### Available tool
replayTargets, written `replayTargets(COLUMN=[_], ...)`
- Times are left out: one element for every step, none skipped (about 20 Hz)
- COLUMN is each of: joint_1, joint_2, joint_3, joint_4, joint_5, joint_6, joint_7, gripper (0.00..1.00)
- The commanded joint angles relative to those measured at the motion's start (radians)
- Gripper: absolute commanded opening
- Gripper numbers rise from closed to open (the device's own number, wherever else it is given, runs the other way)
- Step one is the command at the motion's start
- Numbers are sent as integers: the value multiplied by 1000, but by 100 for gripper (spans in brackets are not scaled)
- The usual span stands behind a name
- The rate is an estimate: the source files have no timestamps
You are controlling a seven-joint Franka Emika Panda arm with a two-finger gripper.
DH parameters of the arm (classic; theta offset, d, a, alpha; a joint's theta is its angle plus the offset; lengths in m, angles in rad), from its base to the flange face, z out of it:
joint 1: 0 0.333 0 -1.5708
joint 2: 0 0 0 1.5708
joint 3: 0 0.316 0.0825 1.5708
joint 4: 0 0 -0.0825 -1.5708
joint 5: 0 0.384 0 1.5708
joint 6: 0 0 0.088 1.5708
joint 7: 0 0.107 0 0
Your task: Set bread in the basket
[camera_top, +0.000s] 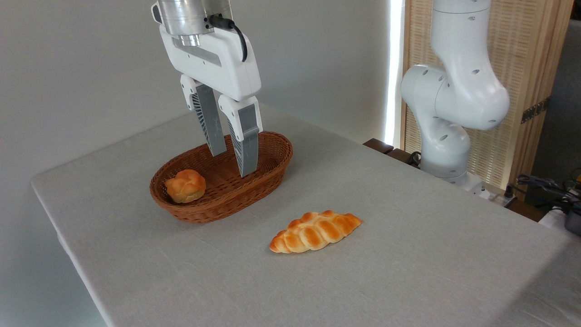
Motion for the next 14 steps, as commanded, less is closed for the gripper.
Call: replayTargets(joint_1=[0,0,0,0,0,0,0,0,0,0,0,0,0,0], joint_2=[-6,-6,-6,-6,-6,-6,-6,-6,-6,-6,-6,-6,-6,-6], joint_3=[5,4,4,5,4,4,4,4,4,4,5,8,10,10], joint_4=[-27,-29,-30,-30,-32,-32,-32,-32,-30,-30,-30,-29,-27,-27], joint_5=[-7,-7,-7,-7,-7,-7,-7,-7,-8,-8,-8,-8,-8,-8], joint_6=[46,47,48,48,46,41,40,41,43,41,41,41,43,43], joint_7=[-7,-7,-7,-9,-11,-11,-9,-7,-7,-7,-6,-6,-4,-4], gripper=[100,100,100,100,100,100,100,100,100,100,100,100,100,100])
